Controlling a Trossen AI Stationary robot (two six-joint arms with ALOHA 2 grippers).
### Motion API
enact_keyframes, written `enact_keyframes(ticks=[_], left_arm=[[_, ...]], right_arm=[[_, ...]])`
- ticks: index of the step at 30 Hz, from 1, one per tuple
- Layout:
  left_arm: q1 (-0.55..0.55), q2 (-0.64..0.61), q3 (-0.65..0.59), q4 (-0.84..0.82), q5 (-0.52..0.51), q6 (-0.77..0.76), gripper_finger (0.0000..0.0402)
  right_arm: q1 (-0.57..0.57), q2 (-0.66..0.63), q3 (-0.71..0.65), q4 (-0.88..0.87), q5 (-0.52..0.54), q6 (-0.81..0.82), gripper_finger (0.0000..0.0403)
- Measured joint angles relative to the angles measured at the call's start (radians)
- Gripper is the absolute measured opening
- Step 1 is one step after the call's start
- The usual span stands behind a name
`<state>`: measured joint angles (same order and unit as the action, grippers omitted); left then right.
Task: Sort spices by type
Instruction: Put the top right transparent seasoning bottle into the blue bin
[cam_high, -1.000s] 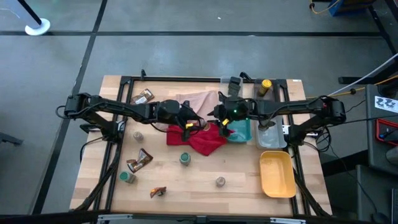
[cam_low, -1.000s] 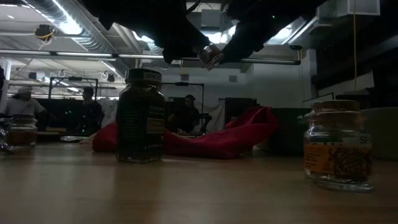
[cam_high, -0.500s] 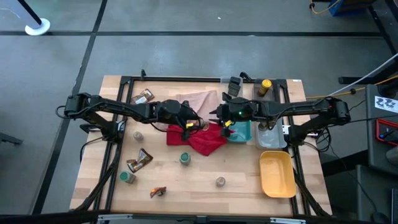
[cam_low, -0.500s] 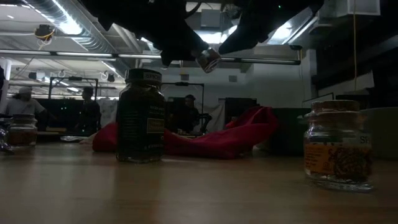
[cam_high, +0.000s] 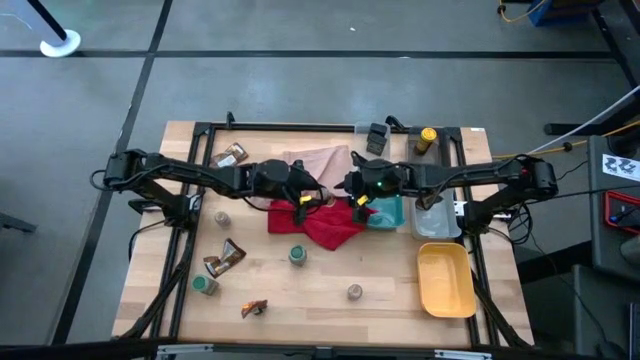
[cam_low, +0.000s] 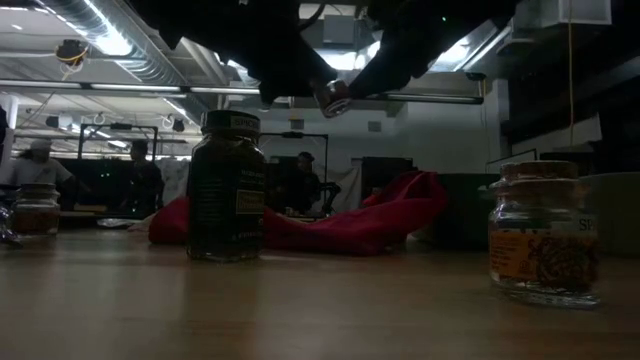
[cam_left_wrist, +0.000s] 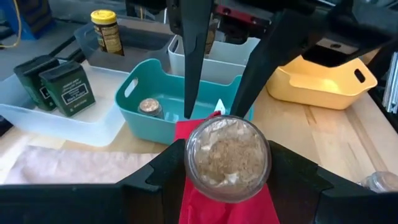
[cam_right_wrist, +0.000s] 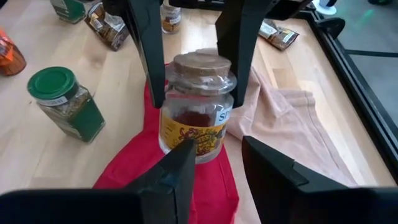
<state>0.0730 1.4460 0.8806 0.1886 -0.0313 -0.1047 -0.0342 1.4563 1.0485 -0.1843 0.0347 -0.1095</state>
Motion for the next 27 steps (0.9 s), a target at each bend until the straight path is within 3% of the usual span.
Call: enact_keyframes(ticks=[19, 27], left_arm=[[0.0, 0.0, 0.002, 0.043, -0.005, -0.001, 0.0173], [0.0, -0.002, 0.006, -0.043, 0.048, 0.006, 0.0173]], right_arm=[[0.023, 0.003, 0.0, 0.003, -0.001, 0.007, 0.0135], [0.024, -0.043, 0.0, -0.024, -0.005, -0.136, 0.0135]])
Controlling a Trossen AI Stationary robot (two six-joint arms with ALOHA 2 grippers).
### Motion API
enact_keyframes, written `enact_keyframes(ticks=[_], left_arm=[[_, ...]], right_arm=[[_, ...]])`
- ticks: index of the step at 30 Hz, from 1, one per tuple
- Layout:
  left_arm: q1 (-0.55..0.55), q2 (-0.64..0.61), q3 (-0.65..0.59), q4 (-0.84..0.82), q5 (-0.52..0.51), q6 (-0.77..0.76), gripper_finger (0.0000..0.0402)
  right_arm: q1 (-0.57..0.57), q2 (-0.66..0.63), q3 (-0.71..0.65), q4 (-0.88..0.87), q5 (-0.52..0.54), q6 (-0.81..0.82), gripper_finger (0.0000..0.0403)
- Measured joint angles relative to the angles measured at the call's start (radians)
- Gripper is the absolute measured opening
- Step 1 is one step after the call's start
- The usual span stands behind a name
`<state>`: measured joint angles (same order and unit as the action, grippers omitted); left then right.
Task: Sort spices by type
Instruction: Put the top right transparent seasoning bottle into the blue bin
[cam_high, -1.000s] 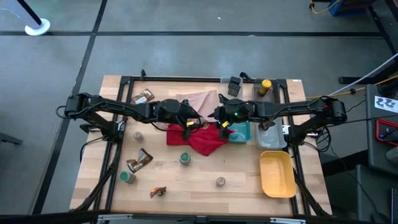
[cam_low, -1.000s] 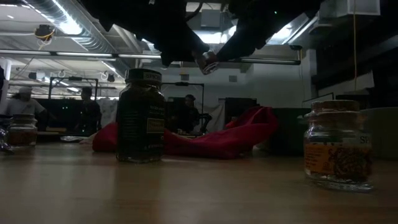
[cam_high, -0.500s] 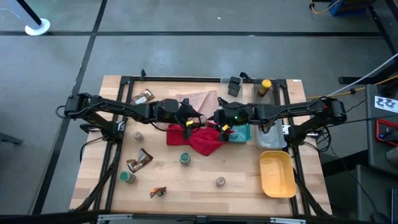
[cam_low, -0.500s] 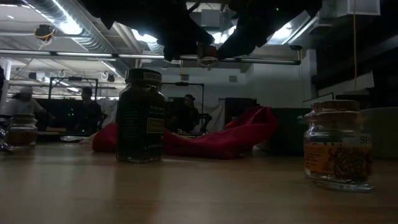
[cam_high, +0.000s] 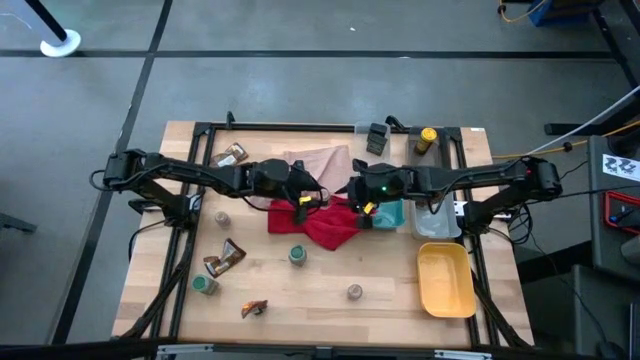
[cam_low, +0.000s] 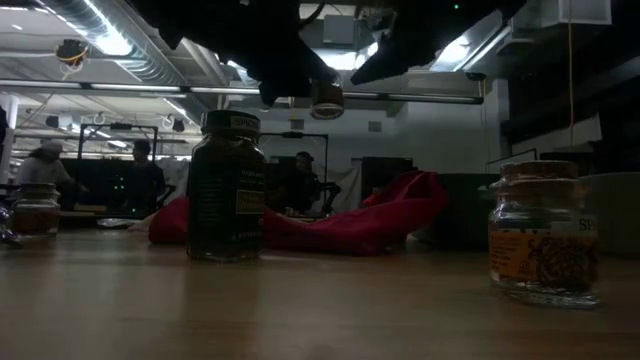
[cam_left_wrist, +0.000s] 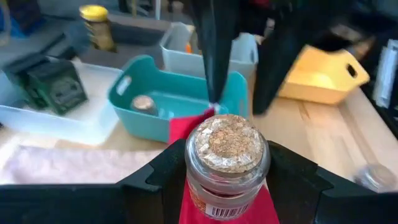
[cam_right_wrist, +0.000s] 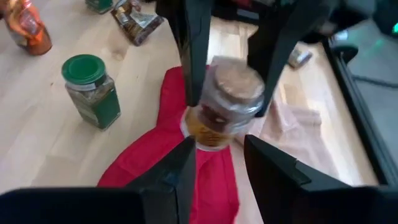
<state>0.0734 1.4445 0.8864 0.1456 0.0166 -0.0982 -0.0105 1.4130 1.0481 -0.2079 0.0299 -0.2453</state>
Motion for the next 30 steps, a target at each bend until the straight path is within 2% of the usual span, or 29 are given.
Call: enact_keyframes(ticks=[4, 9, 16, 23, 30], left_arm=[[-0.002, 0.0, 0.0, -0.026, 0.076, 0.0, 0.0173], [-0.003, 0.0, 0.0, -0.029, 0.149, 0.0, 0.0173], [-0.003, 0.0, -0.002, -0.031, 0.164, -0.008, 0.0173], [-0.003, 0.0, -0.002, -0.031, 0.232, -0.026, 0.0173], [-0.004, 0.005, -0.003, -0.03, 0.235, -0.026, 0.0173]], right_arm=[[0.0, -0.008, 0.0, 0.007, -0.018, -0.08, 0.0135], [0.0, -0.005, 0.0, 0.044, -0.096, -0.104, 0.0135], [-0.002, -0.004, 0.0, 0.042, -0.161, -0.104, 0.0136], [-0.002, 0.01, 0.0, 0.048, -0.163, -0.104, 0.0136], [-0.002, 0.041, 0.0, 0.09, -0.161, -0.104, 0.0136]])
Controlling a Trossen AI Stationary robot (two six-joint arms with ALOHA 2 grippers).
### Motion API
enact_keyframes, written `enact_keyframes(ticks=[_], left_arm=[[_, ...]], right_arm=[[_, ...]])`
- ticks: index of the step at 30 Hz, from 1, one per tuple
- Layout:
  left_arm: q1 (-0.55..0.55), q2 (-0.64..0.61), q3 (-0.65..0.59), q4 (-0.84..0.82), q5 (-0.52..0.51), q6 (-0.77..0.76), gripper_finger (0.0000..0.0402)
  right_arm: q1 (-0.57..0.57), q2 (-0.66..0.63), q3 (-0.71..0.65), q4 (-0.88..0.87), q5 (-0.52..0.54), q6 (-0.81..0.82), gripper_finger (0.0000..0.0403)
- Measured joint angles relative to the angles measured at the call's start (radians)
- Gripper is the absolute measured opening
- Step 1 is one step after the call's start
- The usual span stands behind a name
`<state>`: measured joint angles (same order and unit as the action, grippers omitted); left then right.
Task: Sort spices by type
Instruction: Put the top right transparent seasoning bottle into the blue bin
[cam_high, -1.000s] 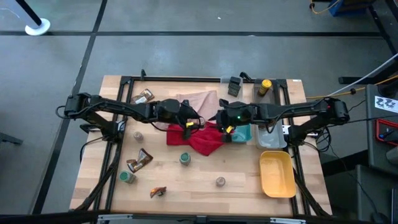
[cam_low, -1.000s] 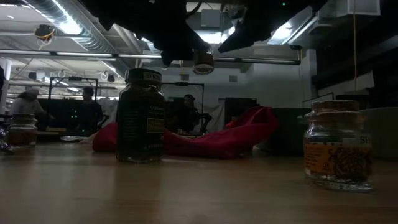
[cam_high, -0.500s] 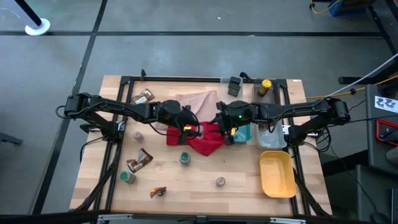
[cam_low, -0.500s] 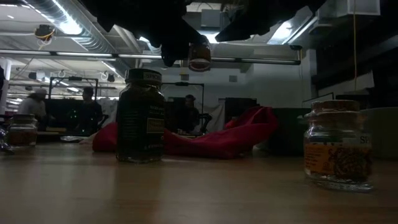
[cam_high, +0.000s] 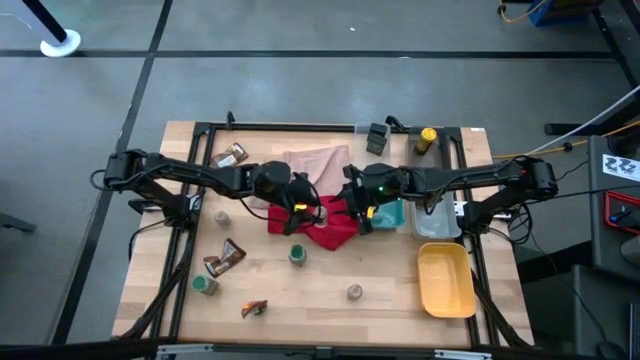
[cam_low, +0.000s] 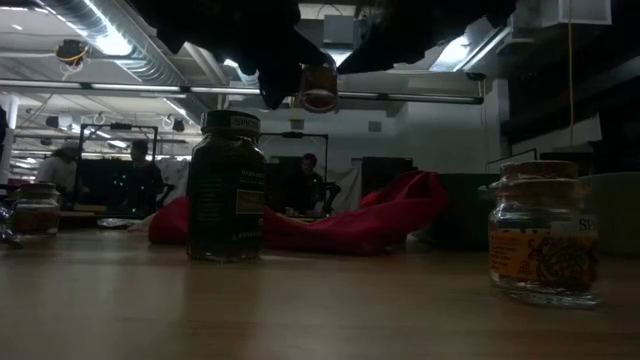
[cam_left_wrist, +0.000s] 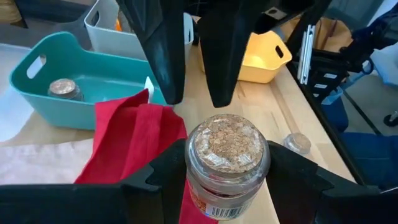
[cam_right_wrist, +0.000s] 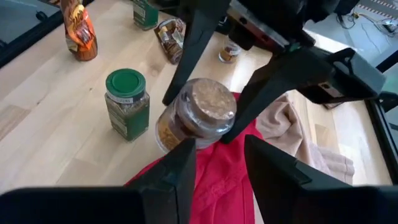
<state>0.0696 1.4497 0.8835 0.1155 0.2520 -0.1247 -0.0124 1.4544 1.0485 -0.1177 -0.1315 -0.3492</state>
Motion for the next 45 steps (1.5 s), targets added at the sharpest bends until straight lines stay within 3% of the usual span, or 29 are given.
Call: enact_keyframes(ticks=[11, 20, 24, 29, 45], left_arm=[[0.0, 0.005, -0.001, -0.02, 0.0, 0.001, 0.0172], [0.0, 0.005, -0.001, -0.032, 0.0, 0.012, 0.0172], [0.0, 0.005, -0.001, -0.03, 0.0, 0.028, 0.0172], [-0.001, 0.006, -0.001, -0.029, 0.0, 0.028, 0.0172], [-0.016, 0.009, -0.002, 0.041, -0.029, 0.058, 0.0172]], right_arm=[[0.0, 0.0, -0.001, 0.016, 0.131, 0.005, 0.014], [0.0, 0.0, -0.001, 0.027, 0.18, 0.029, 0.0231], [-0.001, 0.0, -0.001, 0.04, 0.077, 0.0, 0.0256], [0.0, 0.0, -0.001, 0.042, -0.097, -0.056, 0.0259], [0.0, -0.01, 0.001, 0.006, -0.082, -0.104, 0.0257]])
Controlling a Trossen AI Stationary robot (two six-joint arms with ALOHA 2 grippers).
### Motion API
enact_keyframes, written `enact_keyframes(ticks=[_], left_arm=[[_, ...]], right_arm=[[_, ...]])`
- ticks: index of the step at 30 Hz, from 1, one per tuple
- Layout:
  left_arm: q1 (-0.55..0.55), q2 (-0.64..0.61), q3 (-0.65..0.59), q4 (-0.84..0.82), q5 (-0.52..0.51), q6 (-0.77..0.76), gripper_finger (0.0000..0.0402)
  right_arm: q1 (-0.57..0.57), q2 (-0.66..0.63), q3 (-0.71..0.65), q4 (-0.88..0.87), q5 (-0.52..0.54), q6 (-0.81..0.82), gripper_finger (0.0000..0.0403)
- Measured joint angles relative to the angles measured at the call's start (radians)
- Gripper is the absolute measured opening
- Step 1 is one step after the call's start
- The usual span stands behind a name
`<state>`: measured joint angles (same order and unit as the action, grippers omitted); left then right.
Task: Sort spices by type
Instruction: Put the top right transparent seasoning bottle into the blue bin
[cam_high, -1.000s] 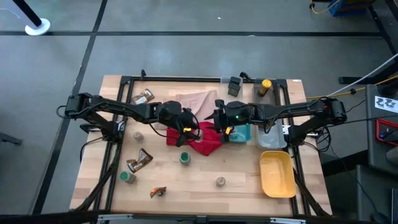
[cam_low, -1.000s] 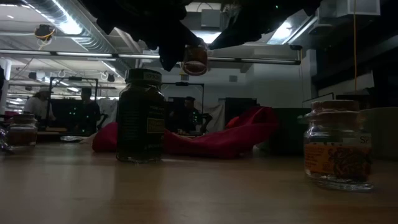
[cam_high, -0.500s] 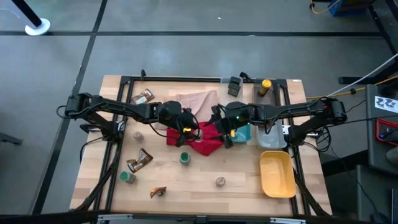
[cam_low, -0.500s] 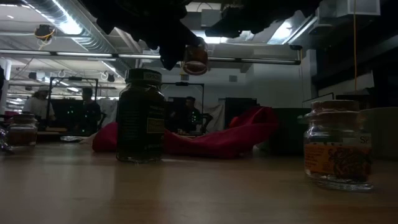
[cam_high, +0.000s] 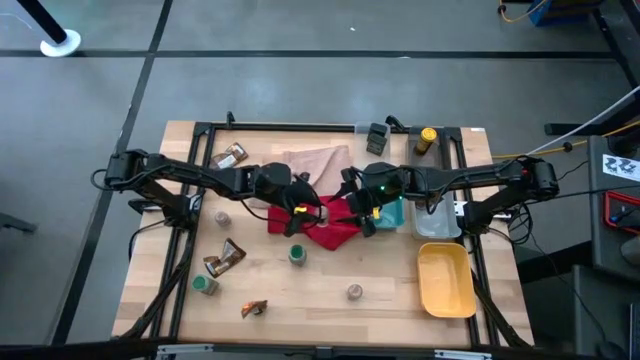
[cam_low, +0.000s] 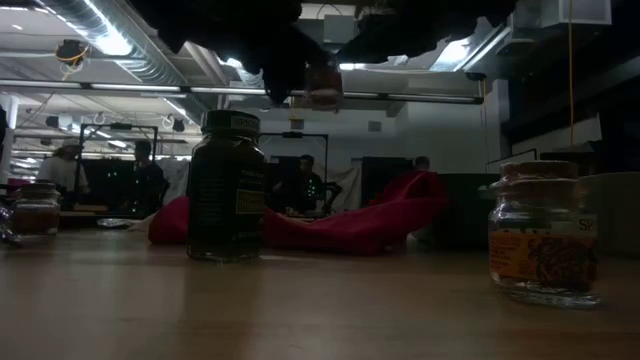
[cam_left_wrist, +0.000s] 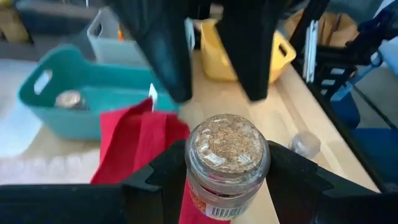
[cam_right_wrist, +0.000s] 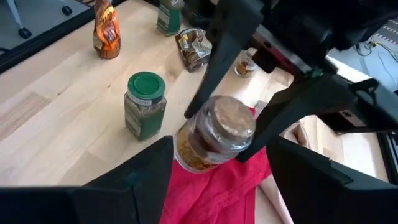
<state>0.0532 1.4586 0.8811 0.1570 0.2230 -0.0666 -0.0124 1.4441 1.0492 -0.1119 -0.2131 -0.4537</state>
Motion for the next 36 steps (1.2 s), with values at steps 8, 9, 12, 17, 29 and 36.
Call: enact_keyframes(ticks=[8, 9, 12, 17, 29, 36], left_arm=[[0.008, 0.093, 0.0, 0.209, 0.001, 0.025, 0.0172], [0.013, 0.11, 0.002, 0.232, 0.001, 0.025, 0.0172], [0.033, 0.165, 0.034, 0.26, 0.001, 0.018, 0.0172], [0.059, 0.28, 0.15, 0.275, 0.0, 0.031, 0.0172], [0.097, 0.568, 0.452, 0.273, -0.005, 0.12, 0.0172], [0.125, 0.71, 0.556, 0.277, -0.054, 0.151, 0.0172]], right_arm=[[0.0, -0.073, -0.001, -0.147, 0.107, 0.001, 0.0257], [0.0, -0.09, -0.001, -0.165, 0.139, 0.001, 0.0257], [0.0, -0.152, -0.001, -0.207, 0.24, 0.001, 0.0257], [0.0, -0.249, -0.001, -0.247, 0.387, 0.002, 0.0257], [-0.001, -0.443, 0.0, -0.428, 0.518, 0.072, 0.0257], [-0.001, -0.489, 0.0, -0.474, 0.516, 0.133, 0.0257]])
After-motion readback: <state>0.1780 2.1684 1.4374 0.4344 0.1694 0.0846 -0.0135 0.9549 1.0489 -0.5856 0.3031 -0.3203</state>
